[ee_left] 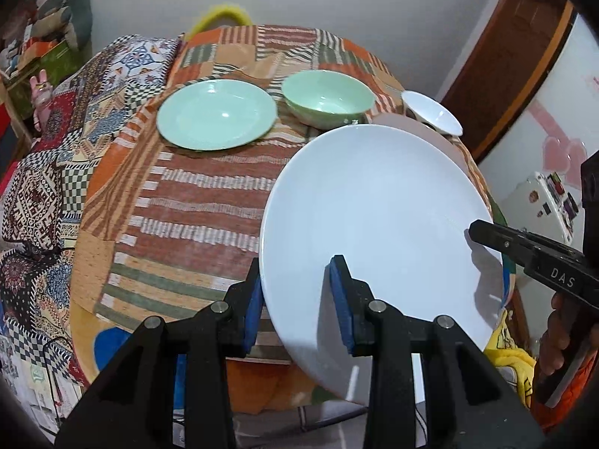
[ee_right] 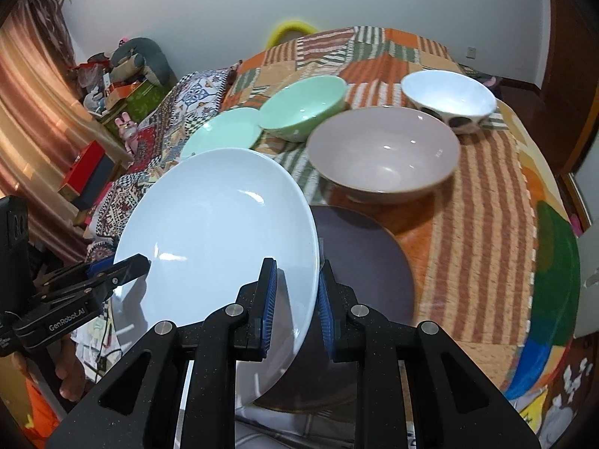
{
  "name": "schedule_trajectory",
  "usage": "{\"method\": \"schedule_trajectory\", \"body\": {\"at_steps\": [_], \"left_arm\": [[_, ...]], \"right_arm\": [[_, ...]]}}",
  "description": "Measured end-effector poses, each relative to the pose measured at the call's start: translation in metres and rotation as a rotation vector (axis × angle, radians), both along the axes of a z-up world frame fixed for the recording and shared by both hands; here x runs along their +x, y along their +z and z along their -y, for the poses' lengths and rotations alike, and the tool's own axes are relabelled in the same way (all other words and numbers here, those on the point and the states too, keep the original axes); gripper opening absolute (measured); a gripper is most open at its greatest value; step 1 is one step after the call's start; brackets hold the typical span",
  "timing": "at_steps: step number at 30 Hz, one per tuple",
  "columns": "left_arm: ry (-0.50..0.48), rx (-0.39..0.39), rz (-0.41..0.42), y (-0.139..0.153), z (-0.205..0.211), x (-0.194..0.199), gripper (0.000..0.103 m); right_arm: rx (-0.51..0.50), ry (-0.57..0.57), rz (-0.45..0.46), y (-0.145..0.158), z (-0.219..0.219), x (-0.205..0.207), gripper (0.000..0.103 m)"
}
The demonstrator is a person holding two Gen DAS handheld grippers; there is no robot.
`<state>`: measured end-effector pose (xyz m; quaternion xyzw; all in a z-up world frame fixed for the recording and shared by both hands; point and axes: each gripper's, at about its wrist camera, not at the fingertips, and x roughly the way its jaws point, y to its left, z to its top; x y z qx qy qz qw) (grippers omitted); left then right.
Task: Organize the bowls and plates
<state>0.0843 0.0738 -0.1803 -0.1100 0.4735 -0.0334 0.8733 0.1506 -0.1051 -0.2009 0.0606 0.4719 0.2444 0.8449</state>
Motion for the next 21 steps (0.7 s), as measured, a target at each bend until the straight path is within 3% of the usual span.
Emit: {"method": "schedule_trajectory", "body": {"at_steps": [21], "left_arm": [[-0.109,0.026,-0.083,-0.032,0.041,0.023,0.035]], "right_arm": [[-0.022,-0.095,-0.095,-0.032,0.039,-0.006,0.019]]}}
